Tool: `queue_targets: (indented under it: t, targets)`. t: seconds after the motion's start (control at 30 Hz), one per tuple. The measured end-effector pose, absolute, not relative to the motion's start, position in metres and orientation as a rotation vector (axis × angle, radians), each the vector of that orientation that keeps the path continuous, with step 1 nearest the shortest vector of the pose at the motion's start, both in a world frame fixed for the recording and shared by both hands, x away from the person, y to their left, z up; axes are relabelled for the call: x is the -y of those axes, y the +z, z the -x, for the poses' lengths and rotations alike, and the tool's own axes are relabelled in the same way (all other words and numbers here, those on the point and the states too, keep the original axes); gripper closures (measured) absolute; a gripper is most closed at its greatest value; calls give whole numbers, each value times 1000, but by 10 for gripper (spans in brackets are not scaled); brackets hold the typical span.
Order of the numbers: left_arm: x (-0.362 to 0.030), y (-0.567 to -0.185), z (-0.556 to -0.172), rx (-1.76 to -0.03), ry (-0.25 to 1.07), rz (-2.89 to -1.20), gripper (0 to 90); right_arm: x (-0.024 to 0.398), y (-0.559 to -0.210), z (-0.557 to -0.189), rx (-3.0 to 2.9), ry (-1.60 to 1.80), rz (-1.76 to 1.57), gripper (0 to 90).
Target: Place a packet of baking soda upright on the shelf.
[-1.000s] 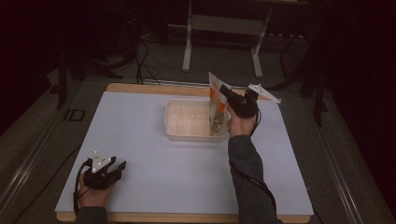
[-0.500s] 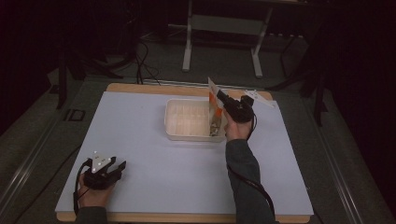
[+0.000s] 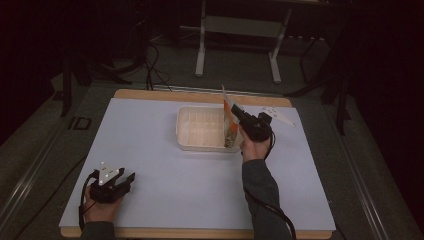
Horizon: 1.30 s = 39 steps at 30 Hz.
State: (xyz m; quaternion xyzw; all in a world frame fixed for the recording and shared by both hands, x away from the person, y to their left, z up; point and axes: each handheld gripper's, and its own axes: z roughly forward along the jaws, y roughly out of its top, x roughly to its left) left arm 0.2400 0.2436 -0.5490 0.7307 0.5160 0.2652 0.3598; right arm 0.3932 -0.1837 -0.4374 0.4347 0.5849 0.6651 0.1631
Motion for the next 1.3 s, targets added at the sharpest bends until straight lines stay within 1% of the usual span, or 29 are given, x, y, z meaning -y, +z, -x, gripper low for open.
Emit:
queue_targets:
  t: [0.13,0.4,0.93,1.17,1.3]
  targets:
    - [-243,-549,-240,-1331,685,-1886,542,183,-440,-390,-1675,1912,-1225,900]
    - [-244,-549,-240,-1330,680,-1883,542,186,-441,-400,-1696,1846,-1275,900]
    - [-243,-549,-240,-1331,682,-1885,541,179,-469,-369,-1737,1822,-1279,900]
    - [-243,-549,-240,-1331,680,-1886,541,180,-473,-364,-1759,1789,-1270,900]
    - [-243,-549,-240,-1333,678,-1885,541,181,-470,-365,-1779,1753,-1258,893]
